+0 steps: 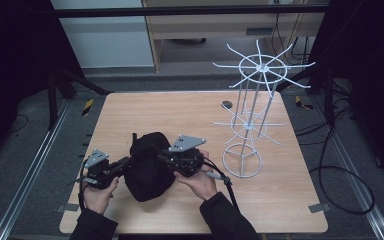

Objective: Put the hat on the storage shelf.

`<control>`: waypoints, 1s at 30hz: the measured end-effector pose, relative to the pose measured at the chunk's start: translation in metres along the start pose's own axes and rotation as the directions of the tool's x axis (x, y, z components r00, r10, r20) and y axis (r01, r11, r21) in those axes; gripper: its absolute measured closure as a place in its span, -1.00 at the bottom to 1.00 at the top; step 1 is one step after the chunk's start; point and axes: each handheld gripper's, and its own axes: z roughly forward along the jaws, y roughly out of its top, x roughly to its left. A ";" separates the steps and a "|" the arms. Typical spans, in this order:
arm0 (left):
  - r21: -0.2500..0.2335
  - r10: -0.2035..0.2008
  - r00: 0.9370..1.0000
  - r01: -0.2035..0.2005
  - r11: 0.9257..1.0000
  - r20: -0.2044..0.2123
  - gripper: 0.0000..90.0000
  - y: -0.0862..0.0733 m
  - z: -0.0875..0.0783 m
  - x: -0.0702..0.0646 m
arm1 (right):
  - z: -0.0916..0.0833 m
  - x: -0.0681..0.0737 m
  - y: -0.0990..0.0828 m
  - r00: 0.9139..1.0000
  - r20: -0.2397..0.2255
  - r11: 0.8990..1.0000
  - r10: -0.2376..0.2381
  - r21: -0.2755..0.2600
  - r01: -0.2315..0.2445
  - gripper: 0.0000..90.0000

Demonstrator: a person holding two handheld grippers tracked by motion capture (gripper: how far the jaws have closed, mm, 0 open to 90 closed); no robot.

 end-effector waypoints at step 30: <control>-0.062 0.138 0.984 -0.131 0.989 0.113 -0.03 0.012 -0.026 -0.036 | -0.068 -0.032 -0.049 0.969 0.241 0.998 0.057 -0.020 -0.054 0.15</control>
